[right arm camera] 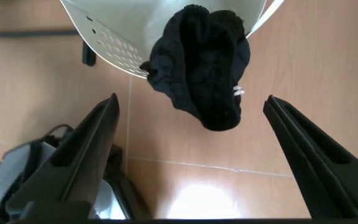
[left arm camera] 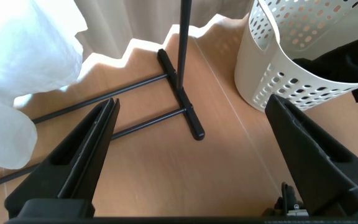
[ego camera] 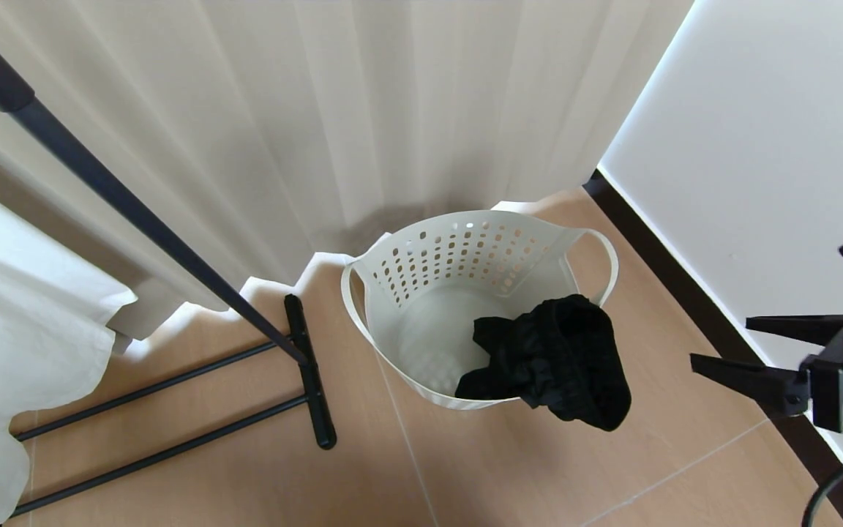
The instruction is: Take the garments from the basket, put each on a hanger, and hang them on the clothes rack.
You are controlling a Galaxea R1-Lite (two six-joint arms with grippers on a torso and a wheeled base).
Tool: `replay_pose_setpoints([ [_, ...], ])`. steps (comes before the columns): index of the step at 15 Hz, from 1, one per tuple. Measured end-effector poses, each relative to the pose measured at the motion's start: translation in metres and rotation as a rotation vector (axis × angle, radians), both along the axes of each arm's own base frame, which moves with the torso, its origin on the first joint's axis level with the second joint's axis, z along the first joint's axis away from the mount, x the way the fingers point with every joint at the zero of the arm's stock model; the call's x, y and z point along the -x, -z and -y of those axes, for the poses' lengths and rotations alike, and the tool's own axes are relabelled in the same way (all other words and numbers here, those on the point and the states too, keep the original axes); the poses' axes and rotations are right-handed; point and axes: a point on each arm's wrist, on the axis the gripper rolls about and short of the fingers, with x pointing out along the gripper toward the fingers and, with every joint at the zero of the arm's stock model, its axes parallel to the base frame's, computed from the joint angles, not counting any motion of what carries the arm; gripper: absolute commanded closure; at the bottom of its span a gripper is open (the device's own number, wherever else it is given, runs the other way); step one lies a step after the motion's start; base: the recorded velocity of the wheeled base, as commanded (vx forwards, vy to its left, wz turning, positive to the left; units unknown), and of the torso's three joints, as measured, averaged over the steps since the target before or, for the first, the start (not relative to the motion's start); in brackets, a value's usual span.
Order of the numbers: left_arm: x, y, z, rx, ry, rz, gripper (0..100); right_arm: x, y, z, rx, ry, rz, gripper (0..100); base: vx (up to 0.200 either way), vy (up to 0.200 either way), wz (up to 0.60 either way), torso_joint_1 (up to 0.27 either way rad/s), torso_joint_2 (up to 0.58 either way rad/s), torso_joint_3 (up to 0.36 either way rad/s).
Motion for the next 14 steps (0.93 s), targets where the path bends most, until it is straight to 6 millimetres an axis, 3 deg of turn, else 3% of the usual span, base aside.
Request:
replay_pose_setpoints([
  [6, 0.0, 0.0, 0.0, 0.0, 0.0, 0.0, 0, -0.086, 0.002, -0.016, 0.256, -0.119, -0.043, 0, 0.0, 0.0, 0.0, 0.0, 0.0, 0.0],
  [10, 0.0, 0.0, 0.0, 0.0, 0.0, 0.0, 0, -0.116, 0.016, -0.026, 0.512, -0.283, 0.026, 0, 0.0, 0.0, 0.0, 0.0, 0.0, 0.0],
  [14, 0.0, 0.0, 0.0, 0.0, 0.0, 0.0, 0, -0.131, 0.029, -0.033, 0.769, -0.374, 0.072, 0, 0.0, 0.0, 0.0, 0.0, 0.0, 0.0],
])
